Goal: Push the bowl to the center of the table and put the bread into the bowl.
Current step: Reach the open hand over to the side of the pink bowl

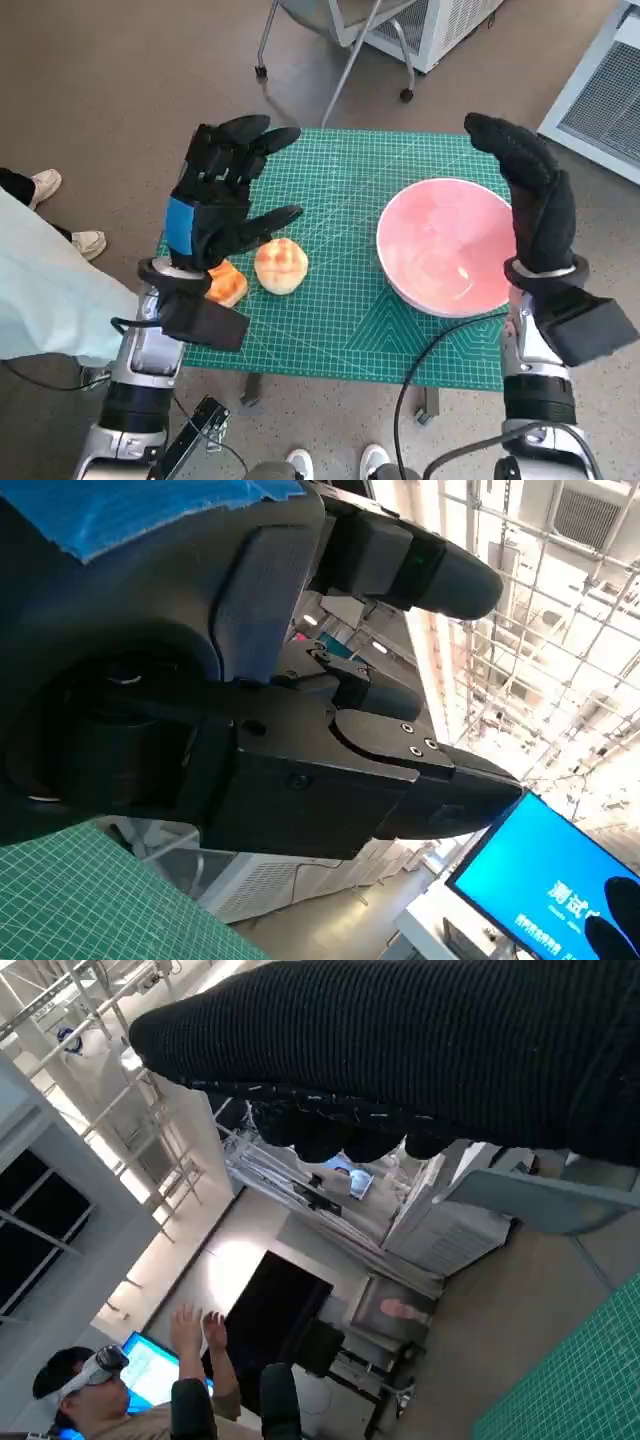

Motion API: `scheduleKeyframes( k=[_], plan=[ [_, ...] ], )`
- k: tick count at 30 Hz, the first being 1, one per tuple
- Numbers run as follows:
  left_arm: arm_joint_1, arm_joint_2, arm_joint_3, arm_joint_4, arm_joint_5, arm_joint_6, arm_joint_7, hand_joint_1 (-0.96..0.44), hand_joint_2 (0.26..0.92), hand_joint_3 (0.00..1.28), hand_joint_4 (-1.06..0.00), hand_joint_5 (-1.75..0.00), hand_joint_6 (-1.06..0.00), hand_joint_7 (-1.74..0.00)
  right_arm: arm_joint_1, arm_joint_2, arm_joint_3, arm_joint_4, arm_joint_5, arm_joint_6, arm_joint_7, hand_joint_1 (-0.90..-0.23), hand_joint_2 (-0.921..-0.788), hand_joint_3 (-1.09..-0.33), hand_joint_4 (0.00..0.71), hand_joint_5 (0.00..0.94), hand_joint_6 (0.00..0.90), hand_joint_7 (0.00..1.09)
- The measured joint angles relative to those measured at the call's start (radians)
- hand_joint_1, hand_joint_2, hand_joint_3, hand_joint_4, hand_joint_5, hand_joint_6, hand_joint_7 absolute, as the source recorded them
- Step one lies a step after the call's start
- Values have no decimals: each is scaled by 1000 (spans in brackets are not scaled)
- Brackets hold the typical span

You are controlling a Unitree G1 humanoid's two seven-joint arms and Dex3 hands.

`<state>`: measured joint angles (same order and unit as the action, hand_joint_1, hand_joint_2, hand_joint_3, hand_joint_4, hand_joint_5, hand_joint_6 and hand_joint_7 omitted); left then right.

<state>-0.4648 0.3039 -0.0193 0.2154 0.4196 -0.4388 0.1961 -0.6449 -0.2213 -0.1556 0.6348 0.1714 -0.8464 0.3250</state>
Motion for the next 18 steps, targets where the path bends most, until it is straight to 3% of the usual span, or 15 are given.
scheduleKeyframes(
  k=[9,12,18],
  plan=[
    [0,0,3,1,-2,0,0,-118,921,62,-172,-814,-226,-857,-4,-56,-58,150,-8,-58,-23,-591,-921,-816,344,8,24,777],
    [0,0,4,3,-2,0,1,-118,921,64,-172,-812,-225,-856,-5,-77,-81,208,-34,-77,-77,-573,-921,-844,344,8,26,786],
    [0,0,4,12,-2,-2,1,-117,921,64,-173,-809,-220,-849,-5,-110,-115,320,-122,-89,-267,-546,-921,-932,334,10,33,858]
  ],
)
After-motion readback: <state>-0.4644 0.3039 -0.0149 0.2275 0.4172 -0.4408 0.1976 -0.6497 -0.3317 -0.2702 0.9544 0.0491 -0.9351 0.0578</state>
